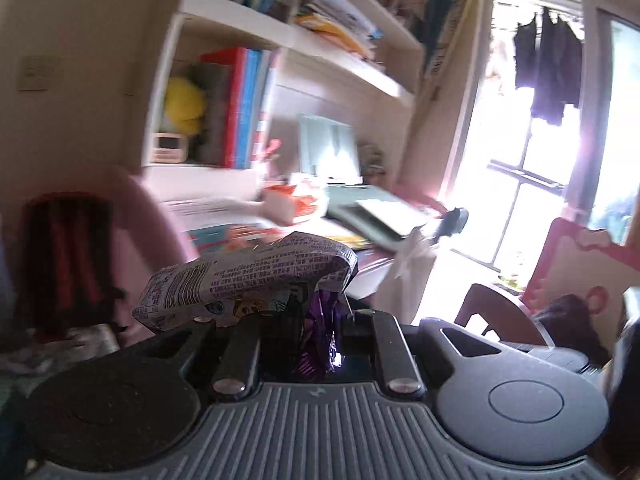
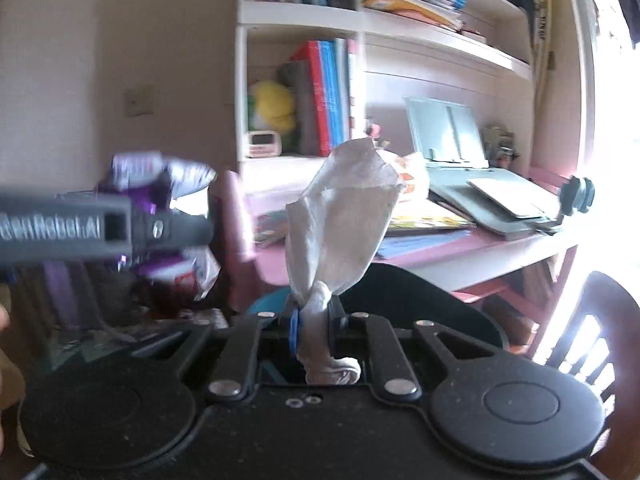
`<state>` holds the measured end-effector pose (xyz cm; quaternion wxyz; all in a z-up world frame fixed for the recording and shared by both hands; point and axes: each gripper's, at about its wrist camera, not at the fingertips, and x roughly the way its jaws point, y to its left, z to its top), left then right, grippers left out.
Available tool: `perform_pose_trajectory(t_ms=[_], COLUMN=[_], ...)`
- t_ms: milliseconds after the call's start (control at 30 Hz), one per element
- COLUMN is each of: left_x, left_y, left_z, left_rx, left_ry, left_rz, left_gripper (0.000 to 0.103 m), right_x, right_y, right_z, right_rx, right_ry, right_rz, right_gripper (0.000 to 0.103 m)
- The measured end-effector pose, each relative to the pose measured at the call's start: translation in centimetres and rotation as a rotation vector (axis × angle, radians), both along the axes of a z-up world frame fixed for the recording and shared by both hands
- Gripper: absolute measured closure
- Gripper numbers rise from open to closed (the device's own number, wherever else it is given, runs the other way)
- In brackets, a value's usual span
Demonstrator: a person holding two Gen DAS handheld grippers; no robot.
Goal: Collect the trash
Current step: 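Lift and carry the snack wrapper and white tissue over the teal bin with both tools, then open the left tool to drop the wrapper while the right tool releases the tissue into the bin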
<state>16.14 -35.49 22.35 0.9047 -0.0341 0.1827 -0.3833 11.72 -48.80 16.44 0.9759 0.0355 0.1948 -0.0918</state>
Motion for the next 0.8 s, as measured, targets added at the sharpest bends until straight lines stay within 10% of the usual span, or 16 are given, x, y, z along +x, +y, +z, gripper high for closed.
perform_pose_trajectory(t_ms=[633,800], left_x=[5.3,5.6], left_y=[-11.8,-12.1], left_z=[-8.2,-9.0], left_rx=[0.192,0.2], left_ry=[0.247,0.266], left_rz=[-0.091,-0.095], left_gripper=[0.088,0.07], right_x=[2.6,2.3], right_y=[-5.6,-6.1], right_z=[-6.6,-7.0], right_rx=[0.055,0.066], right_ry=[0.188,0.193], right_rz=[-0.066,-0.071], right_gripper=[0.076,0.064])
